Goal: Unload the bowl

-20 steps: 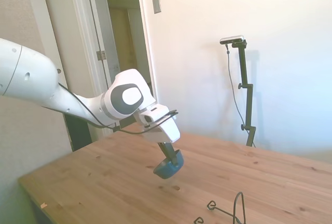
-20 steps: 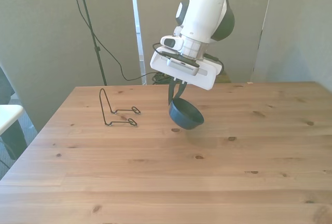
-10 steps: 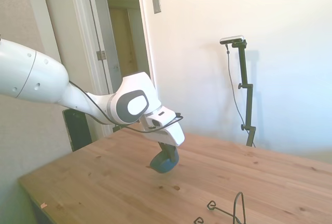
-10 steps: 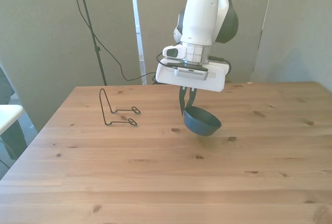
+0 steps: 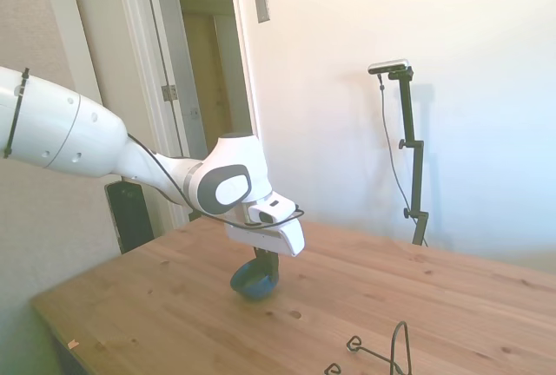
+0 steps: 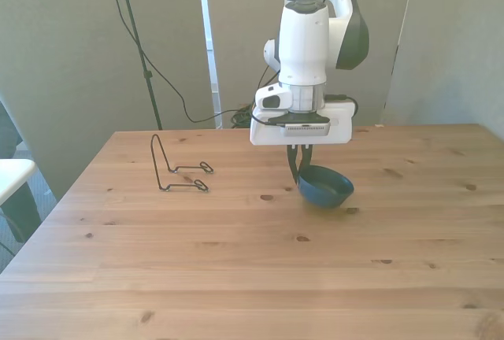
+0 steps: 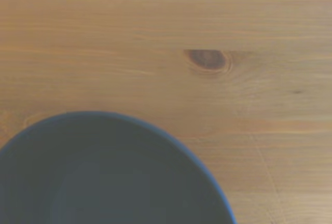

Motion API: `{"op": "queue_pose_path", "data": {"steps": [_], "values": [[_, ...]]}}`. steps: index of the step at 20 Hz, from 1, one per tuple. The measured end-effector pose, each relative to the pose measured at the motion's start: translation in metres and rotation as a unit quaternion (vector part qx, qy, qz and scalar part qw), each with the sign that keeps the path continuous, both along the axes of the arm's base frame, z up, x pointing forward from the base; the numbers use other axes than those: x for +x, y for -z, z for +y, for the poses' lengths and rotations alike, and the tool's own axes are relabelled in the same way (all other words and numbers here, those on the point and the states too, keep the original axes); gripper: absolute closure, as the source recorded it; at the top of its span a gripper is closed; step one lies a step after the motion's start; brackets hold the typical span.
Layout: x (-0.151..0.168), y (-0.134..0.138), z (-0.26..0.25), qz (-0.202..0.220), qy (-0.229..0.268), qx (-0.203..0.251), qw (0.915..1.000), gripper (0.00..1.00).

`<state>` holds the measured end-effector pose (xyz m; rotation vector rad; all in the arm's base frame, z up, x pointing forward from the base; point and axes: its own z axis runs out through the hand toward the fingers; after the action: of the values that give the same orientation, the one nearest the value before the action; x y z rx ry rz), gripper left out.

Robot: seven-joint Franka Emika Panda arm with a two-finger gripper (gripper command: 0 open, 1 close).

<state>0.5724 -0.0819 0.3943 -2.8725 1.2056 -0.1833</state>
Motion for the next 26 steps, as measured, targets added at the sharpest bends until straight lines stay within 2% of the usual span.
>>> {"op": "queue_pose_path", "data": {"steps": [2,3,17,26], "values": [[0.007,0.006,0.0,0.006,-0.004,0.0,1.0,1.0],[0.01,0.009,0.0,0.008,-0.004,0.0,1.0,0.0],[0.017,0.019,-0.004,0.019,-0.004,-0.005,0.9998,0.0],[0.003,-0.019,-0.004,-0.01,-0.002,-0.009,0.9999,0.0]]}}
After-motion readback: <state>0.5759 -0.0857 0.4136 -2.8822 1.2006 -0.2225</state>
